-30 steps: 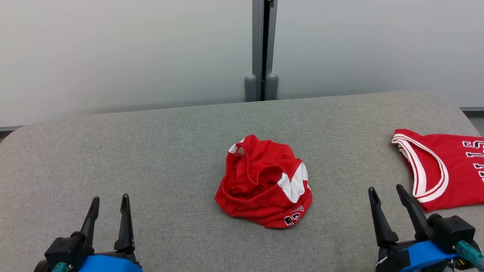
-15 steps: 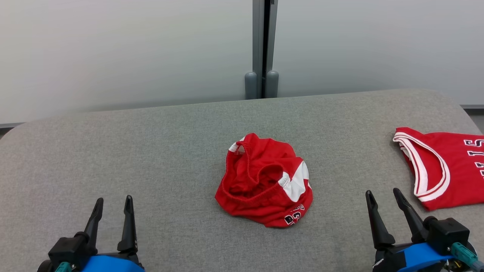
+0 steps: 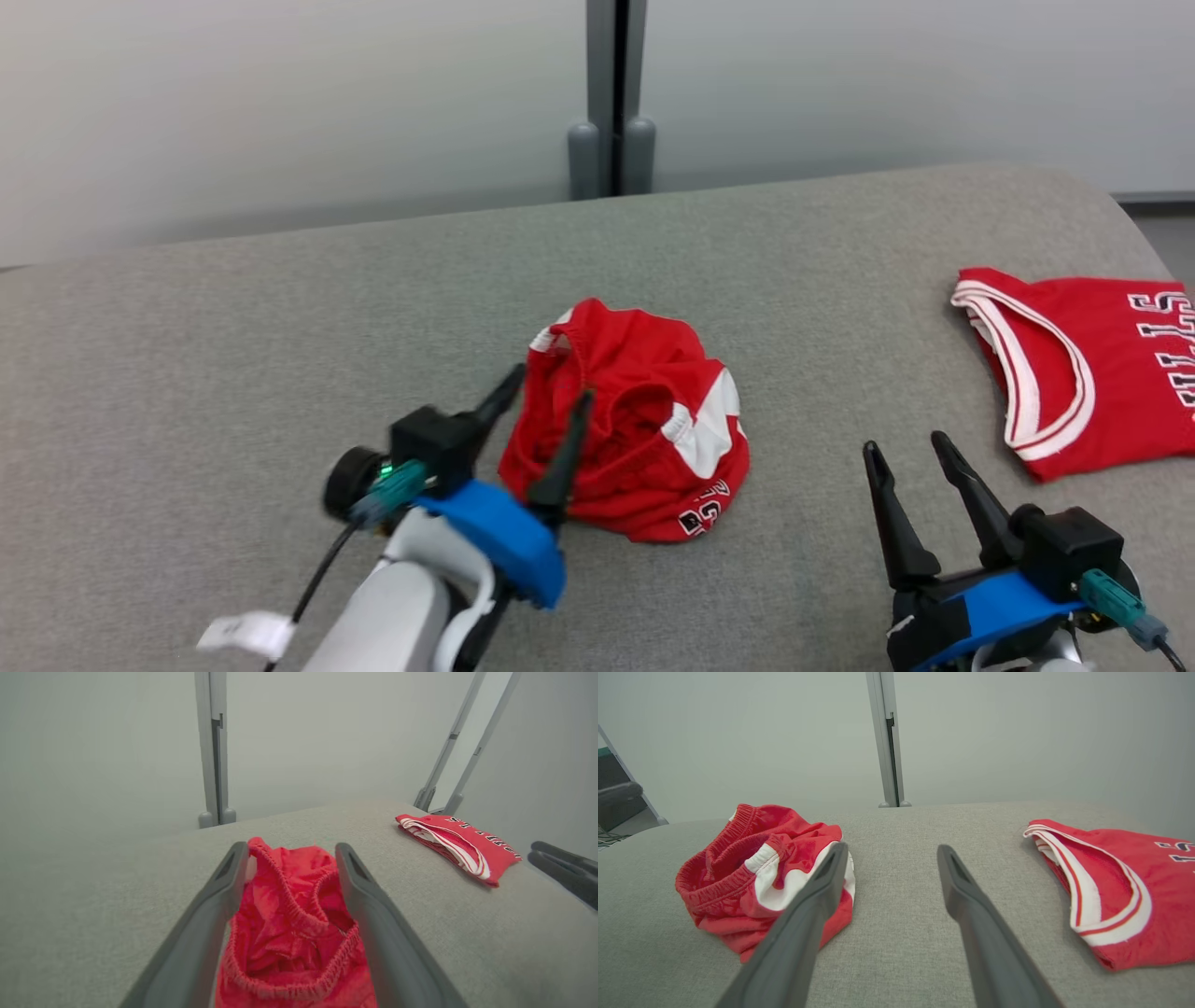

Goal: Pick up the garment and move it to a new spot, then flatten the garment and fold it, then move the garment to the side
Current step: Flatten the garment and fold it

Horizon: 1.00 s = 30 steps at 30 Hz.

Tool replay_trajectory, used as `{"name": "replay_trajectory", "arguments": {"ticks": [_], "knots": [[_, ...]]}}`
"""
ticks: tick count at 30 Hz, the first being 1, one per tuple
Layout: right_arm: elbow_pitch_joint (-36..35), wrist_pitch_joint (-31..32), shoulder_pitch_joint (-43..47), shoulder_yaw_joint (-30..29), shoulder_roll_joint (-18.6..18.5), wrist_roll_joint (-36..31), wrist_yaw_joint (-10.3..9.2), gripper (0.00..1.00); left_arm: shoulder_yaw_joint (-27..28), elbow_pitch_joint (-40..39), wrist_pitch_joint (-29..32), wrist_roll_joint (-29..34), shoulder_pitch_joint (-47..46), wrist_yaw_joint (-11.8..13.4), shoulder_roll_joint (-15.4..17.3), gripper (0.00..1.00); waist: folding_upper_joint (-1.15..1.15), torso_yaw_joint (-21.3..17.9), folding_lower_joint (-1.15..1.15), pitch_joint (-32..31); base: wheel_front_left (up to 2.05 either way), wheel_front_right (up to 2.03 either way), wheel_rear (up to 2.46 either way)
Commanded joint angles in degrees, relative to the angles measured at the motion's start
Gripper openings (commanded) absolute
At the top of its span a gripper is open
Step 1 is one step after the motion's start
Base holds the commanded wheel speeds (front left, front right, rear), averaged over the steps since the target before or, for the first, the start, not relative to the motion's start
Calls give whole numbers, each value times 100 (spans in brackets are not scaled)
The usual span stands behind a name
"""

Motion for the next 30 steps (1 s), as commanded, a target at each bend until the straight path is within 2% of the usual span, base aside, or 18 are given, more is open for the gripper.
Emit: {"name": "replay_trajectory", "arguments": {"ticks": [1, 5, 8, 18, 19, 20, 21, 27, 30], "knots": [[13, -24, -101, 57, -25, 46, 2, 100, -245, 93, 188, -108, -256, -45, -58, 100, 0, -77, -1, 64, 0, 0, 0], [101, -72, -253, 247, -27, 66, 2, 100, -915, 357, 794, -522, -675, -36, -143, 100, 0, -283, -1, 223, 0, 0, 0], [191, -130, -380, 378, -8, 107, 3, 100, -1216, 585, 1003, -760, -941, -37, -122, 100, 0, -437, -1, 333, 0, 0, 0], [452, -353, -567, 550, 68, 207, 3, 100, -1161, 1467, 1426, -1014, -1284, 74, -90, 100, 0, -830, -1, 538, 0, 0, 0], [477, -367, -579, 551, 73, 216, 2, 100, -1178, 1501, 1454, -1037, -1305, 62, -91, 95, 0, -846, -1, 541, 0, 0, 0], [500, -386, -587, 553, 77, 223, 2, 100, -1206, 1523, 1472, -1060, -1326, 44, -87, 24, 0, -860, -1, 543, 0, 0, 0], [519, -397, -591, 547, 82, 236, 3, 100, -1211, 1526, 1439, -1082, -1353, 36, -87, 0, 0, -872, -1, 544, 0, 0, 0], [585, -452, -630, 551, 100, 264, 2, 100, -1215, 1290, 945, -1254, -1706, -23, -154, 0, 0, -886, -1, 517, 0, 0, 0], [579, -455, -640, 508, 104, 246, 3, 100, -1503, 1044, 764, -1286, -2229, -46, -114, 0, 0, -834, -1, 526, 0, 0, 0]]}}
